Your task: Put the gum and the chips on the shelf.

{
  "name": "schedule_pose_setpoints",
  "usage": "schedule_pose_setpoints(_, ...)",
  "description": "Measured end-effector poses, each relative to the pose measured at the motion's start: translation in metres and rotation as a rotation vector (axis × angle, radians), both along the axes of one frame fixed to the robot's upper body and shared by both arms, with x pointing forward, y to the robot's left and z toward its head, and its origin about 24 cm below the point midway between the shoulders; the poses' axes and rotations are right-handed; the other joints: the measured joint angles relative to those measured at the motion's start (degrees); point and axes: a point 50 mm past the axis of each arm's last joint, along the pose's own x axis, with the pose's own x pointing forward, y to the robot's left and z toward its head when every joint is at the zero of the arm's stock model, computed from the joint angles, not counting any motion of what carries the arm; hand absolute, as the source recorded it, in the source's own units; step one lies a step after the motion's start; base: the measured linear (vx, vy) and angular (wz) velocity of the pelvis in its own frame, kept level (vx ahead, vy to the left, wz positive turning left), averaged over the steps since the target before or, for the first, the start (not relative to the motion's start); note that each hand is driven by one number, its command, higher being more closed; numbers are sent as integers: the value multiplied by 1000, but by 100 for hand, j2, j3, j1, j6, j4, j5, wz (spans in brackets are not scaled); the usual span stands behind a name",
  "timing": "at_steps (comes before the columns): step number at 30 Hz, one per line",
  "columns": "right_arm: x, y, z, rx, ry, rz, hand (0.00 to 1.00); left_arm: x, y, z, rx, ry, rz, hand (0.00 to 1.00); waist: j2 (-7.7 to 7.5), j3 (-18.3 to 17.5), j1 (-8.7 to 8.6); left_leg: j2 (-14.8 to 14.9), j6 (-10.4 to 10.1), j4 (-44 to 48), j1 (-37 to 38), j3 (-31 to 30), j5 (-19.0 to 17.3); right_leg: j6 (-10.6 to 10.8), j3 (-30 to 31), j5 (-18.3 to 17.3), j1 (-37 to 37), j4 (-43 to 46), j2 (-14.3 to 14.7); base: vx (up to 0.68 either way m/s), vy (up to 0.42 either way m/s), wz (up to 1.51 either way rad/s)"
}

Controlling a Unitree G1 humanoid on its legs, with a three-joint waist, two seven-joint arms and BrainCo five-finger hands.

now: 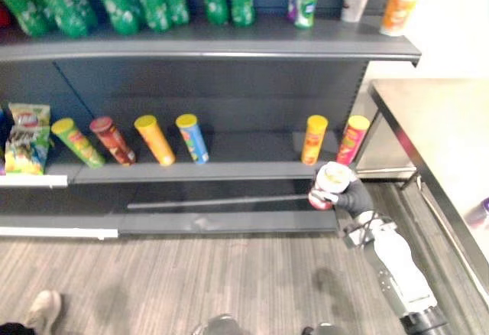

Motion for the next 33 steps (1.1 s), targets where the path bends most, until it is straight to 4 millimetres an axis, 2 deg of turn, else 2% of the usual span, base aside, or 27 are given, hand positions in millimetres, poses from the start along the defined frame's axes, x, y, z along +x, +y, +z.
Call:
schedule_pose_setpoints(1,0,-1,1,1,-7,-6,100,1,-1,0,-6,-13,10,0,27,37,-14,-36,-6,57,-2,-47,173,-32,48,-22,66,-9,-38,103,-75,-17)
schedule_pose_setpoints(2,1,-1,3,11,-14,-15,100,2,-4,0,-14,-25,10,0,-2,132,-8,-32,-29,207,-114,-118,161,-69,133,-43,103,-12,-41,108,-71,-22)
schedule_pose_setpoints(5,3,-1,6,17,-27,-27,100,1,-9,-1,-30,-31,12,0,118,200,16,-167,-83,-214,-97,-354,-166,-120,285,-115,175,12,-39,94,-13,-21)
schedule_pose_setpoints(7,3,1,6,19,-30,-22,100,-2,-10,-1,-29,-29,16,0,127,206,36,-196,-162,-699,-95,-447,-213,-105,453,-163,181,15,-1,169,80,-46)
schedule_pose_setpoints(11,3,5,7,14,-39,12,100,-11,-14,-3,-37,-4,12,0,242,205,31,-262,-174,-1322,41,-568,-209,128,881,-379,303,114,119,230,207,-69)
schedule_pose_setpoints(12,2,5,8,12,-51,23,100,-15,-19,-4,-49,6,4,0,387,170,8,-276,-200,-1402,179,-537,-404,304,1030,-538,341,240,182,240,327,-56)
schedule_pose_setpoints(13,1,6,5,31,-41,18,100,-12,-14,-3,-39,1,-4,0,280,177,-3,-381,-190,-1261,216,-434,-515,388,1101,-614,377,319,44,239,322,-43)
schedule_pose_setpoints(14,-2,8,2,40,-34,25,100,-11,-7,-1,-18,-5,-20,0,90,130,-29,-571,-91,-1113,186,-366,-730,516,1117,-621,395,279,-180,197,241,-7)
schedule_pose_setpoints(15,-3,9,1,41,-31,29,100,-9,-5,-1,-12,-10,-26,0,40,120,-52,-640,-26,-1008,146,-352,-821,556,1107,-602,436,222,-263,266,288,4)
schedule_pose_setpoints(17,-7,9,0,52,-24,24,100,-1,-2,0,-1,-26,-51,0,-63,131,-47,-915,198,-773,86,-249,-1090,742,1080,-439,584,-5,-546,319,341,10)
schedule_pose_setpoints(19,-9,10,-1,58,-20,17,100,2,-3,0,-2,-33,-61,0,-31,122,-40,-1072,334,-802,114,-232,-1188,715,1084,-192,567,36,-675,229,269,7)
schedule_pose_setpoints(21,-9,9,-1,58,-21,13,100,5,-4,1,4,-37,-100,0,-17,120,-22,-1157,419,-954,186,-223,-1246,553,1078,97,365,399,-733,194,248,3)
schedule_pose_setpoints(23,-9,10,-1,61,-24,18,100,6,-3,1,-1,-40,-104,0,-39,143,67,-1193,517,-1255,554,-92,-1305,128,846,586,-33,1282,-864,175,223,-21)
schedule_pose_setpoints(24,-9,11,-1,63,-28,21,100,4,-3,1,-1,-37,-105,0,-40,145,77,-1199,548,-1344,674,-66,-1328,93,789,710,-120,1523,-917,147,174,-32)
schedule_pose_setpoints(25,-9,13,0,69,-33,28,100,3,-3,1,2,-35,-109,0,-6,167,68,-1199,582,-1448,829,-14,-1353,87,751,742,-270,1850,-972,183,159,-33)
schedule_pose_setpoints(26,-9,18,0,77,-37,42,100,3,-2,1,14,-29,-133,0,-13,160,49,-1163,595,-1613,1047,84,-1360,-8,520,599,-485,2077,-991,122,89,-33)
schedule_pose_setpoints(28,-7,25,1,83,-44,68,100,5,-1,2,22,-31,-132,0,-17,157,37,-1075,591,-1700,1131,176,-1360,-65,234,562,-666,1841,-902,130,47,-31)
schedule_pose_setpoints(29,-4,29,3,82,-51,85,100,8,0,2,28,-40,-129,0,-14,159,43,-988,575,-1684,1130,254,-1366,-63,134,564,-798,1376,-776,162,-10,-32)
schedule_pose_setpoints(31,-2,36,5,79,-57,111,100,12,0,3,33,-47,-122,0,-11,170,53,-844,491,-1626,1094,287,-1413,54,126,666,-850,541,-610,127,-69,-19)
schedule_pose_setpoints(32,-1,39,6,80,-62,123,100,13,0,3,35,-49,-120,0,-20,170,98,-741,376,-1506,1088,294,-1487,193,149,792,-810,74,-562,132,-183,-11)
schedule_pose_setpoints(33,0,44,10,81,-74,141,100,13,1,3,38,-50,-118,0,-52,175,136,-628,239,-1358,1083,292,-1587,172,184,1177,-765,-272,-516,128,-211,-9)
